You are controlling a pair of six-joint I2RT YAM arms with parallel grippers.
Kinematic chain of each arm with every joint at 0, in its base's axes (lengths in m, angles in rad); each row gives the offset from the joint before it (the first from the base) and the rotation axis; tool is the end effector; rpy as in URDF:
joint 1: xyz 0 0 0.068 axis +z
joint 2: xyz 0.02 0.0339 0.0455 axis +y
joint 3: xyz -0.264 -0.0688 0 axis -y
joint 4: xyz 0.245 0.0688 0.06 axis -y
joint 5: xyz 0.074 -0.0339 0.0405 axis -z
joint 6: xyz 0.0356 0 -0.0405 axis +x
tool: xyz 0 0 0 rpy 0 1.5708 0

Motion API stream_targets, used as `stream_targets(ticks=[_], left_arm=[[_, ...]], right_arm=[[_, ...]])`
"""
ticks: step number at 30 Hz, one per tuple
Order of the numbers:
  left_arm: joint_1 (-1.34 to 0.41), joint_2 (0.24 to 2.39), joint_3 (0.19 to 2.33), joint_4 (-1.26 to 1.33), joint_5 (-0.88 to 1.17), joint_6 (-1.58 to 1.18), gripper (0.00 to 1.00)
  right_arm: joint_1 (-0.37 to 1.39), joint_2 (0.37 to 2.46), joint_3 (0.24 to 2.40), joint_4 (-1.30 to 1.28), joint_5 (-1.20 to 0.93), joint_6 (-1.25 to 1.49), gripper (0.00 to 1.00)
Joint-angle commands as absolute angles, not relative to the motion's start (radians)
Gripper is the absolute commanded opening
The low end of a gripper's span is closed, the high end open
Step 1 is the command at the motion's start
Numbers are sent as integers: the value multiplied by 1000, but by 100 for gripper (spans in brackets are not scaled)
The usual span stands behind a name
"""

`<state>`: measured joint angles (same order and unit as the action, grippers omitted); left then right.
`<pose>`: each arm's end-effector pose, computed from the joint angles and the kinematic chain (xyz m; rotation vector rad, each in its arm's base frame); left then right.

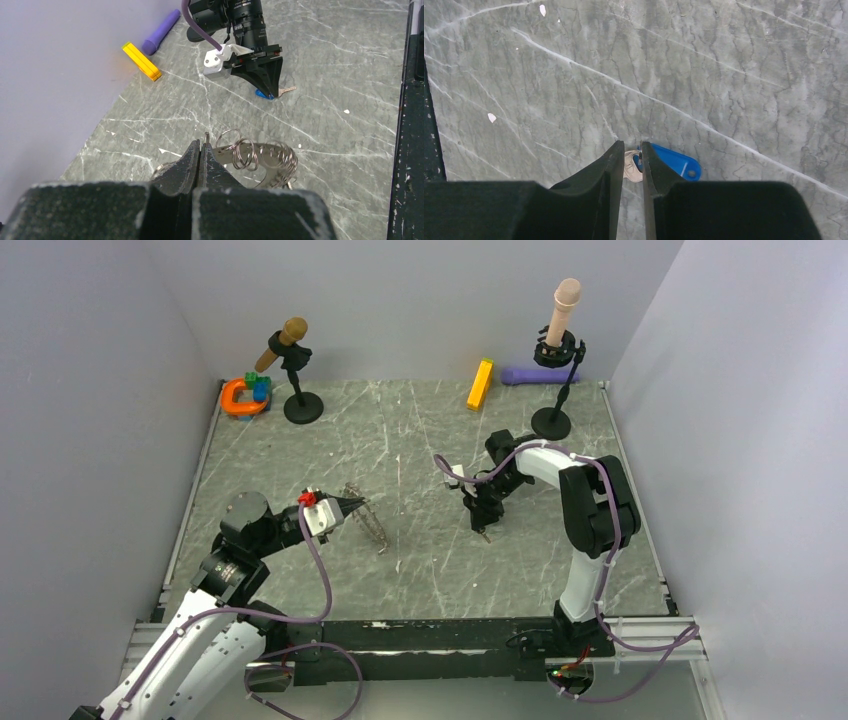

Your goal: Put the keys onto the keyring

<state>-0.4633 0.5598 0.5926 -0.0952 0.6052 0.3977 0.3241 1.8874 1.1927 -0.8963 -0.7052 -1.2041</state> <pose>0.1182 -0.0817 0.3153 1.0825 1.2448 -0.5427 0.3024 0.1259 0.1525 -1.8702 1.9662 0.9151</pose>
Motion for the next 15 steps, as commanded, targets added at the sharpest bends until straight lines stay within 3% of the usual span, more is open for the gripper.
stream_targets(ticks=[1, 8, 15], left_arm=[[-456, 545, 600, -34, 630, 397, 0], [-456, 547, 600, -33, 632, 397, 0], [-452, 548, 598, -27, 637, 391, 0]], right_arm=[[327, 1895, 1218, -903, -694, -1204, 23], [327, 1892, 1213, -894, -683, -1199, 22], [326, 1890, 1213, -893, -688, -1201, 13]])
